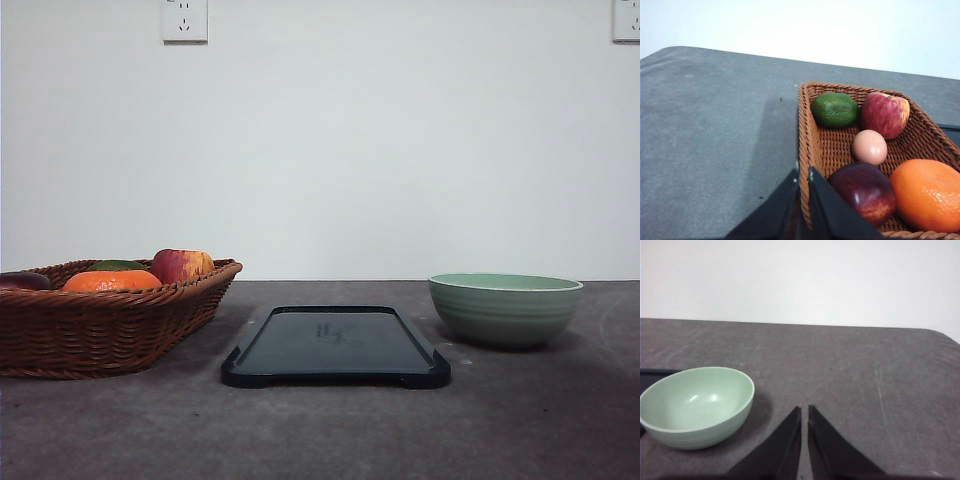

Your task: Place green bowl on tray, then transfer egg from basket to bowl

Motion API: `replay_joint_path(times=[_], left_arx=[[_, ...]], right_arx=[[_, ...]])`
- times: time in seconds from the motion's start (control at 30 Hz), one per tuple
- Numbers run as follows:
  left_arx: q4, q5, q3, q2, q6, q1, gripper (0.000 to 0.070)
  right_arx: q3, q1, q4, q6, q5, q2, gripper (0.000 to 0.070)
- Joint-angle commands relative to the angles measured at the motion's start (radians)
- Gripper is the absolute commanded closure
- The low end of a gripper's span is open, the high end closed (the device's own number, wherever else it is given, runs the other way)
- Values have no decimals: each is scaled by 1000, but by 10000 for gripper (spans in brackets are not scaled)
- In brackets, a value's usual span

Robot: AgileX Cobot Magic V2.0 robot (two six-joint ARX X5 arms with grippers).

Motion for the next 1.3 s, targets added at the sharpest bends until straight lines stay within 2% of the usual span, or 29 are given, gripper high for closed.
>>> replay_joint_path(times=[0.0,0.07,0.13,0.3,0.33,0.4,0.5,0.6,0.73,0.8,0.87,0.97,1.13,1.27], left_arx=[[12,0,-19,-1,-24,1,677],[24,0,-19,-1,-86,1,678],[43,2,-19,-1,-180,1,678],[136,31,-18,-1,-498,1,678],[163,40,-16,-1,-538,1,679],[207,61,-10,-1,-565,1,690],[271,64,1,-1,-529,1,690],[354,64,25,-1,-440,1,690],[340,58,99,9,-176,1,691],[305,43,142,28,-97,1,690],[255,23,197,65,-86,1,690],[161,23,296,140,-86,1,690],[-2,27,482,298,-85,1,690],[-107,89,609,440,-85,1,690]], right_arx=[[-4,-2,16,18,-1,0,684],[-4,-2,14,62,-3,0,684],[-4,-2,17,126,-3,0,684],[-3,-2,63,295,-1,0,684],[-3,-2,76,336,-2,0,684],[-3,-2,122,374,-4,0,684],[-3,-2,214,374,-12,0,686],[7,-2,252,375,-15,0,696],[69,-2,186,354,-30,2,696],[103,-2,178,323,-29,17,696],[153,-2,147,315,-27,41,696],[249,-2,35,309,-32,102,696],[410,-2,-135,255,-94,228,696],[508,-2,-203,206,-140,333,696]])
